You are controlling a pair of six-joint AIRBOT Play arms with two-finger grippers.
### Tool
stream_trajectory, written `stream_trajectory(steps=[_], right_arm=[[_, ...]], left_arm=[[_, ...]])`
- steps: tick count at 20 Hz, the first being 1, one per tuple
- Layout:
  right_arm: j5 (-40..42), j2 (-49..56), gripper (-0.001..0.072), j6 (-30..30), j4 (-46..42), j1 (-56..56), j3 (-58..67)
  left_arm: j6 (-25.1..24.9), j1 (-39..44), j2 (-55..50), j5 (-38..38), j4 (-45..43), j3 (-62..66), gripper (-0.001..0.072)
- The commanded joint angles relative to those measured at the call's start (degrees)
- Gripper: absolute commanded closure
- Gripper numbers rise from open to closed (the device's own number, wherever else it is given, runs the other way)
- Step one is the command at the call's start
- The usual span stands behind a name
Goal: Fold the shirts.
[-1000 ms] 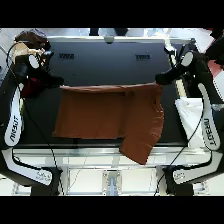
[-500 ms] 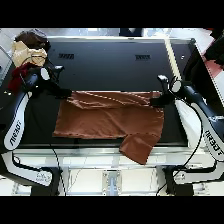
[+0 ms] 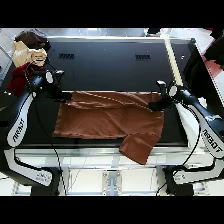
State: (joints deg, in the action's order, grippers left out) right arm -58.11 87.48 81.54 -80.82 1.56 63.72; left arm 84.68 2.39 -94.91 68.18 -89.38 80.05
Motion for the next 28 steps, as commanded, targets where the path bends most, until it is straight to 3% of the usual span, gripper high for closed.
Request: stream_trajectory(steps=[1, 6, 12, 15, 20, 26, 27, 28], right_arm=[[-3.4, 0.0, 0.0701, 0.5, -1.7, 0.0, 3.8], [-7.0, 0.0, 0.0702, 0.4, -2.3, 0.0, 13.0], [-13.5, 0.0, 0.0702, 0.0, -3.4, 0.0, 13.2], [-15.3, 0.0, 0.0702, 0.0, -3.2, 0.4, 10.1], [-9.0, 0.0, 0.0702, 0.3, -1.6, 1.4, 1.4], [-5.1, 0.0, 0.0693, 0.5, -1.5, 1.6, 0.3], [-6.1, 0.0, 0.0629, 0.5, -1.5, 1.6, 0.7], [-8.0, -0.1, 0.0487, 0.5, -1.5, 1.6, 1.7]], left_arm=[[0.7, -0.1, 0.5, 0.1, -2.1, 0.0, 0.0699], [1.2, -0.5, 2.2, -1.4, -3.7, 0.0, 0.0699], [2.5, -1.6, 3.6, -4.3, -3.6, 0.1, 0.0699], [2.5, -1.7, 3.2, -1.9, -3.7, 0.0, 0.0699], [2.3, -1.7, 1.2, 1.1, -3.6, 0.0, 0.0699], [2.3, -1.7, 0.1, 3.3, -3.1, -0.1, 0.0685], [2.3, -1.7, 0.2, 4.3, -3.1, -0.1, 0.0568], [2.3, -1.7, 0.6, 5.3, -3.1, 0.0, 0.0275]])
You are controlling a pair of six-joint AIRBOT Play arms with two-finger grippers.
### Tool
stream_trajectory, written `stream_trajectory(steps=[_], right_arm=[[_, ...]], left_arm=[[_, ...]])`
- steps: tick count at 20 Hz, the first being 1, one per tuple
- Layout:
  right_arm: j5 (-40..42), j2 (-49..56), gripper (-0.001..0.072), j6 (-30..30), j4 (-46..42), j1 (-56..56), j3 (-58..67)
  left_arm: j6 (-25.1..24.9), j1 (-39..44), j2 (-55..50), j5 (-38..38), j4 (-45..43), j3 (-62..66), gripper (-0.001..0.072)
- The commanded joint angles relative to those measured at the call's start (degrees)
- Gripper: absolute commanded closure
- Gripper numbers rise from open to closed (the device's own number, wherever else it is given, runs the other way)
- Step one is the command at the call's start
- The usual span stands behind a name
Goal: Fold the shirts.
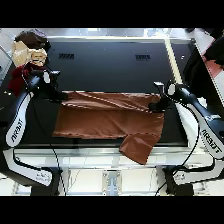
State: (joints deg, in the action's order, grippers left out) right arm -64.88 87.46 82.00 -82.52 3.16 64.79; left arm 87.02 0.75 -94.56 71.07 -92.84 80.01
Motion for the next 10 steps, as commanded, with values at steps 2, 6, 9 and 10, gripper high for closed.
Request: stream_trajectory(steps=[2, 6, 9, 10], right_arm=[[-6.1, -2.8, 0.0435, 0.0, -1.6, 0.0, 3.2], [-13.8, -18.4, 0.0435, -1.6, -9.6, -1.1, 6.9], [-11.3, -34.8, 0.0434, 0.3, -7.5, -9.3, -1.7], [-8.4, -40.4, 0.0431, 2.1, -4.8, -13.1, -8.6]], left_arm=[[0.0, -0.2, 3.1, 3.6, 0.3, 0.0, 0.0062], [-0.1, -2.1, 19.4, 3.3, 0.1, -0.3, 0.0061], [4.1, -9.8, 36.0, -2.3, -1.5, -12.1, 0.0061], [8.3, -13.8, 41.4, -4.9, -1.5, -20.0, 0.0061]])
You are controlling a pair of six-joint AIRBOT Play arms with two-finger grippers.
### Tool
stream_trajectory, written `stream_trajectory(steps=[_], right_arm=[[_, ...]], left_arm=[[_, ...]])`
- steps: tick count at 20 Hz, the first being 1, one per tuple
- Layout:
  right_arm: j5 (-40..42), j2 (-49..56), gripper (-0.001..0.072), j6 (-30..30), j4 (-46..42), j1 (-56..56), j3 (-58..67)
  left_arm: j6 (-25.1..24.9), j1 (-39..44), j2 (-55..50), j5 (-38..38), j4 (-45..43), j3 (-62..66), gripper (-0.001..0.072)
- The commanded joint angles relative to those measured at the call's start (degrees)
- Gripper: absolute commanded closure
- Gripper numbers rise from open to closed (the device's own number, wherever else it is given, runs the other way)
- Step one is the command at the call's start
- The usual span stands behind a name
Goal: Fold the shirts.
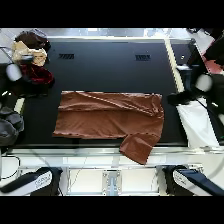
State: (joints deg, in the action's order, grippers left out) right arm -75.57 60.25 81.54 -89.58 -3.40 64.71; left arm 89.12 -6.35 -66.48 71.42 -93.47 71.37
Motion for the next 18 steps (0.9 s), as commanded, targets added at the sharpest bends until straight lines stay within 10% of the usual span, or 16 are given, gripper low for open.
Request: stream_trajectory(steps=[1, 4, 6, 18], right_arm=[[4.9, -18.0, 0.0432, 3.5, 6.6, -10.3, -16.0], [0.6, -21.2, 0.0429, 0.4, 24.0, -19.6, -32.2], [-5.5, -18.0, 0.0293, -3.9, 31.4, -23.1, -38.0], [-3.9, 2.5, 0.0285, -4.1, 35.3, -10.0, -42.9]], left_arm=[[11.0, -10.1, 17.5, -7.0, -0.7, -18.7, 0.0061], [17.4, -19.3, 25.8, -7.3, 8.1, -35.6, 0.0061], [17.4, -23.3, 27.2, -7.5, 17.4, -41.3, 0.0061], [17.0, -24.4, 25.7, -9.7, 21.6, -43.5, 0.006]])
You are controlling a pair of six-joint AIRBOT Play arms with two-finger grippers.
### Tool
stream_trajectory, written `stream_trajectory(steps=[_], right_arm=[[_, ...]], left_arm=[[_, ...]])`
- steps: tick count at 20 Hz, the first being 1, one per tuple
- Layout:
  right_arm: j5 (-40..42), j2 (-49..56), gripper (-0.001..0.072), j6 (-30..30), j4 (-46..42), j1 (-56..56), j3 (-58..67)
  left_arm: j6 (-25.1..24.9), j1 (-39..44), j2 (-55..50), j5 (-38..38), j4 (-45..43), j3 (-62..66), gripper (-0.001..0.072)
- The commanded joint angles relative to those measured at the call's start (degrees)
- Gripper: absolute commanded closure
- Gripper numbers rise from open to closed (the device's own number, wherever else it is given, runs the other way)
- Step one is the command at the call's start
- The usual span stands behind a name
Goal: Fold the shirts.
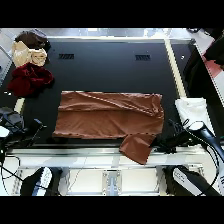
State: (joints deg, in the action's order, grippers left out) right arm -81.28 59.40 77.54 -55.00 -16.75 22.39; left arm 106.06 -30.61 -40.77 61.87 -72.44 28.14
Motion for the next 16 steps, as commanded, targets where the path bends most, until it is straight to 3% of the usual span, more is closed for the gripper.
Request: stream_trajectory(steps=[1, 6, 7, 8, 9, 10, 14, 16], right_arm=[[3.4, 3.8, 0.0285, -0.1, 0.9, 4.5, -0.5], [11.8, 4.2, 0.0297, 1.6, 1.4, 9.5, -0.5], [13.0, 4.2, 0.0369, 1.5, 1.6, 10.1, -0.5], [13.7, 4.2, 0.0474, 1.5, 2.4, 10.1, -0.5], [13.9, 4.2, 0.0623, 1.4, 3.0, 10.1, -0.5], [13.3, 4.0, 0.0699, 1.1, 3.7, 10.1, -0.4], [9.9, 3.8, 0.0698, 0.8, 4.0, 10.1, -0.4], [10.0, 3.8, 0.0698, 0.7, 4.2, 10.1, -0.4]], left_arm=[[0.0, -0.2, 0.0, -0.1, 0.6, -0.3, 0.006], [0.0, -0.2, 0.0, -0.2, 2.1, -0.3, 0.0061], [0.0, -0.2, 0.0, -0.1, 2.3, -0.3, 0.006], [0.0, -0.2, 0.0, -0.1, 2.3, -0.3, 0.0061], [0.0, -0.2, 0.0, -0.1, 2.2, -0.3, 0.0061], [0.0, -0.2, 0.0, 0.1, 2.3, -0.3, 0.006], [2.6, -0.2, 0.1, 2.6, 5.9, -1.3, 0.0061], [8.2, -0.2, 0.1, 2.6, 6.5, -2.9, 0.0061]])
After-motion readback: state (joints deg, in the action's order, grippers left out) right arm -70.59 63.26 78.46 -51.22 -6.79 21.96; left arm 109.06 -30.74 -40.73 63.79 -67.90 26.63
